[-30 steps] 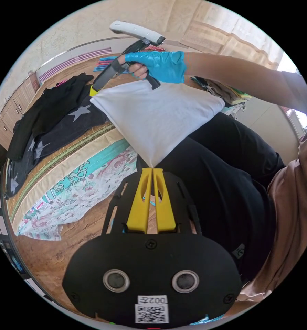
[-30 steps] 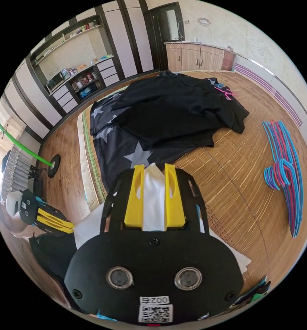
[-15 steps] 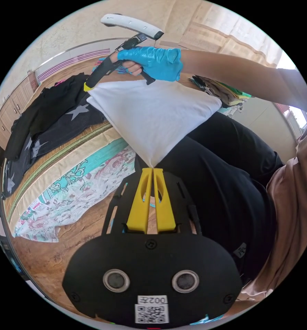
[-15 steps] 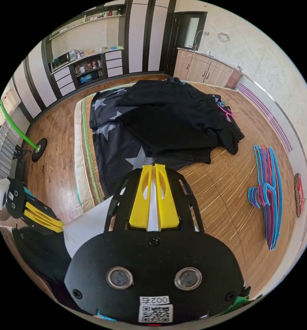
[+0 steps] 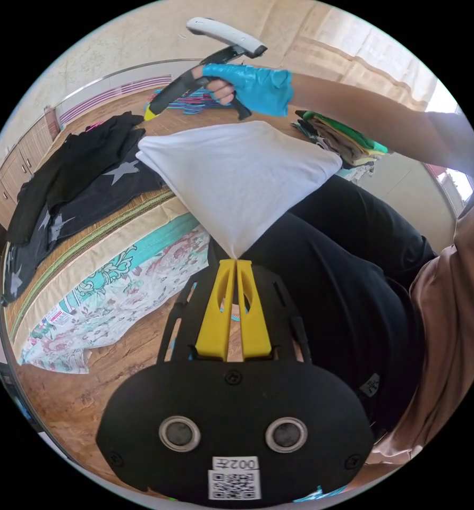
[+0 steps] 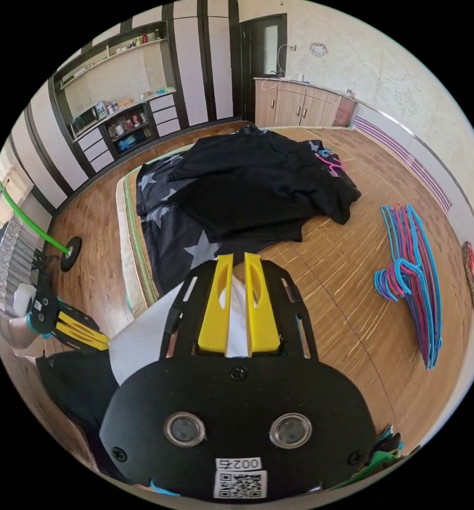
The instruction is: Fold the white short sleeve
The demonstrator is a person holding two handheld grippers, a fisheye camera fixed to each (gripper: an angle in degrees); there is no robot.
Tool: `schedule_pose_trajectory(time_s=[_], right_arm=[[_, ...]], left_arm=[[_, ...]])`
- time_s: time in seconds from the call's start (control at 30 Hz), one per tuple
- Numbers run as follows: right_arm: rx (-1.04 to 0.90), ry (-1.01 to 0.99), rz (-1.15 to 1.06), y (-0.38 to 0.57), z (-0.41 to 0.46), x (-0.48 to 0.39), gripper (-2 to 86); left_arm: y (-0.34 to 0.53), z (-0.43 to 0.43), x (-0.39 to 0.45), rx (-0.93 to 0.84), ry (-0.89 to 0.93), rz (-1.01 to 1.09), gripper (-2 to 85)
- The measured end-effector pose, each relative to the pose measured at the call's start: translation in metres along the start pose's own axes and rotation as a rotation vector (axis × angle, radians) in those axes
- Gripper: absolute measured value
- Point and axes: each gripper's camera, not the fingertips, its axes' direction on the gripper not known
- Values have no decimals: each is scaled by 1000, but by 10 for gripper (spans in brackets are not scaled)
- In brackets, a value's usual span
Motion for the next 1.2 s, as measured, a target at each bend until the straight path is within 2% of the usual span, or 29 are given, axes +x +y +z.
schedule_pose_trajectory(time_s=[0.23, 0.47, 0.63, 0.8, 1.0, 1.2], right_arm=[[-108, 50, 9, 52, 9, 3, 65], [-103, 133, 17, 64, 25, -2, 51], [-74, 172, 39, 80, 3, 0, 47], [-110, 157, 66, 116, -15, 6, 66], [-170, 262, 79, 157, -3, 4, 73], [-138, 209, 155, 178, 3, 5, 69]], left_arm=[[-2, -1, 0, -12, -1, -4, -9], [-5, -6, 5, -33, -27, 10, -9], [-6, -9, 8, -42, -34, 10, -9], [-6, -13, 10, -42, -29, 9, -9], [-5, -19, 15, -45, -33, 29, -9], [-8, -26, 23, -71, -49, 45, -9]])
